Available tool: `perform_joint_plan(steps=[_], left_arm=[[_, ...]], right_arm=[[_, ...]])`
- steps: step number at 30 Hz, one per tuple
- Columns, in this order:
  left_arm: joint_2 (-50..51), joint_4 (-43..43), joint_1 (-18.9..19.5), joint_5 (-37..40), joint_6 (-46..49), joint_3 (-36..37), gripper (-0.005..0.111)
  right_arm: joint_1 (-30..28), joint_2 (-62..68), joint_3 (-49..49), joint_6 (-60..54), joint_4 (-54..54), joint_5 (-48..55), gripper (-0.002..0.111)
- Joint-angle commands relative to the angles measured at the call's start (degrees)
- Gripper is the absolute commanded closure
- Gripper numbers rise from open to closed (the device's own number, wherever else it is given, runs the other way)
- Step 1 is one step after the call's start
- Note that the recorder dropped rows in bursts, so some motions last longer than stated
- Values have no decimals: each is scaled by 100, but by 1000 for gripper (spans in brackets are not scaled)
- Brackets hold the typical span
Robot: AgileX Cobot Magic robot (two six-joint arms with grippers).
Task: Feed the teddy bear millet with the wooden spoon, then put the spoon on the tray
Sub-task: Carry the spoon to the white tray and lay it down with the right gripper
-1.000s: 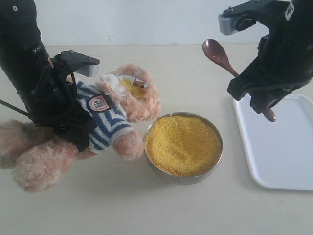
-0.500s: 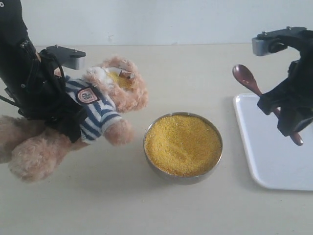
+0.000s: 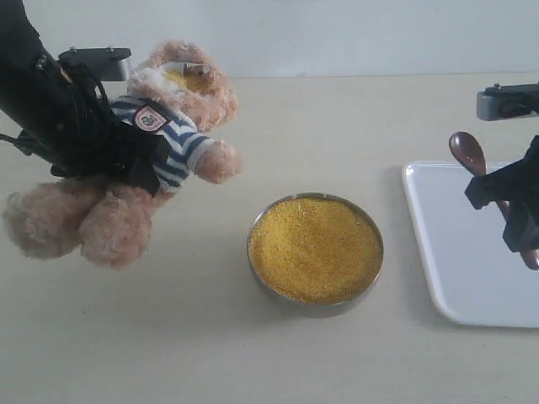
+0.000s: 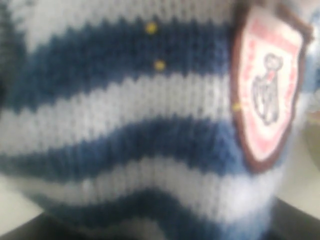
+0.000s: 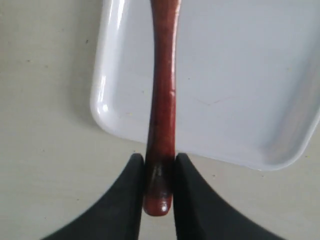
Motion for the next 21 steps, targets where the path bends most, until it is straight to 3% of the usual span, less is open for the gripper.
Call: perform_joint_plan(steps=[1,21], left_arm=[[-27,-75,15,-533,-378,234,103],[601,-75,15,-535,-701,420,103]], right_arm=[[-51,378,54,35,-31,-346,109],[-175,1822,54,854,-635,-1446,106]])
